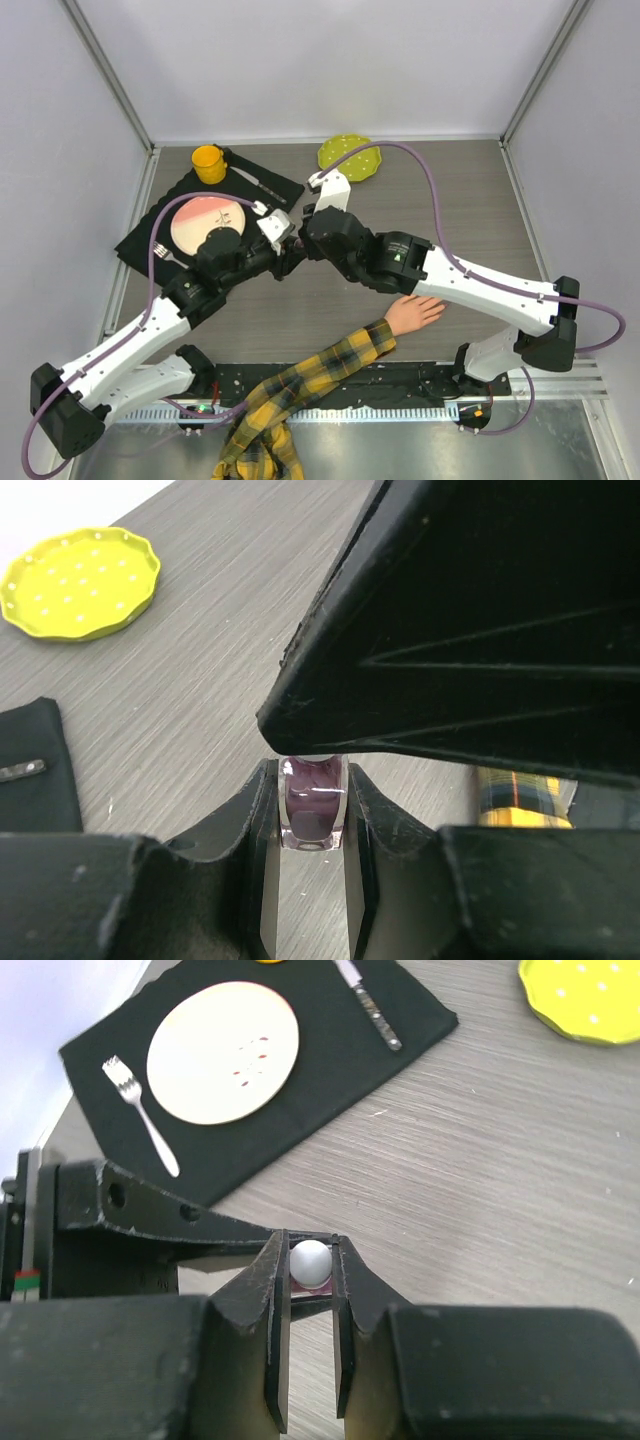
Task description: Paint the nails
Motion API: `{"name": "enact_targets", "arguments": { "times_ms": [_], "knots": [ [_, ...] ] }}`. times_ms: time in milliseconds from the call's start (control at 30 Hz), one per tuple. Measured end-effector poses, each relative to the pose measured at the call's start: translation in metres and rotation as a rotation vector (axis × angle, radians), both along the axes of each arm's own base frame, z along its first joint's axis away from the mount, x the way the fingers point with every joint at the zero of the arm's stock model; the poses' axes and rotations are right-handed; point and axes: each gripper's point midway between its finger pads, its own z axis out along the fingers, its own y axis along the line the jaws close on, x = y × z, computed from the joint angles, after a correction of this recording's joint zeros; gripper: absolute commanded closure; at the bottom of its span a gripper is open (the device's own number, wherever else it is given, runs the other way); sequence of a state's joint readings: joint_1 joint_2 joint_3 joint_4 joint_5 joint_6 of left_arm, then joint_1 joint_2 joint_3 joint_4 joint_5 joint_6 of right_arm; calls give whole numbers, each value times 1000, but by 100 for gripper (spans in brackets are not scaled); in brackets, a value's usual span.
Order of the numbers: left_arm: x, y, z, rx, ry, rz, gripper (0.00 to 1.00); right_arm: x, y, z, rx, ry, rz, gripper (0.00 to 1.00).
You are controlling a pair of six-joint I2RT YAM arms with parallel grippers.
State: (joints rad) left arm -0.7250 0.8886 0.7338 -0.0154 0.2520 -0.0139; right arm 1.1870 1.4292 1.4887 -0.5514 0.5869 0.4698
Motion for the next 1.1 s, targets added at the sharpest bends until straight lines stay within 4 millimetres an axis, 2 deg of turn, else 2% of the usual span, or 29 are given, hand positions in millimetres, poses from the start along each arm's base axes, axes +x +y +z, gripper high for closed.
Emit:
{"name": "enact_targets", "arguments": {
  "times_ms": [167,267,300,367,400,467,500,600,767,833,900,1100],
  "knots": [
    [3,1,-1,-10,-16,15,100,2,-1,-1,28,1,-72,98],
    [3,1,0,-16,-23,16,100,2,-1,0,36,-3,-80,83],
    [3,2,0,-17,-25,16,100,2,-1,0,37,-3,-79,75],
    [2,2,0,-20,-28,16,100,1,-1,1,41,-4,-78,69],
    [2,2,1,-23,-30,15,100,0,-1,1,44,-4,-74,61],
    [3,1,6,-38,-46,16,100,-4,0,1,50,3,-57,52],
    [3,1,10,-48,-57,17,100,-7,-1,-1,44,6,-41,41],
    [1,3,17,-64,-74,16,100,-10,-7,5,49,-8,-25,32],
    [0,3,25,-84,-97,16,100,-21,-25,27,57,-53,48,27],
    [-1,2,25,-85,-96,8,100,-27,-32,39,66,-74,101,18],
    [-4,0,26,-87,-95,-12,100,-32,-39,47,74,-91,165,18],
    [-44,-26,24,-104,-42,-295,100,-30,-55,54,111,-72,407,26]
  ]
}}
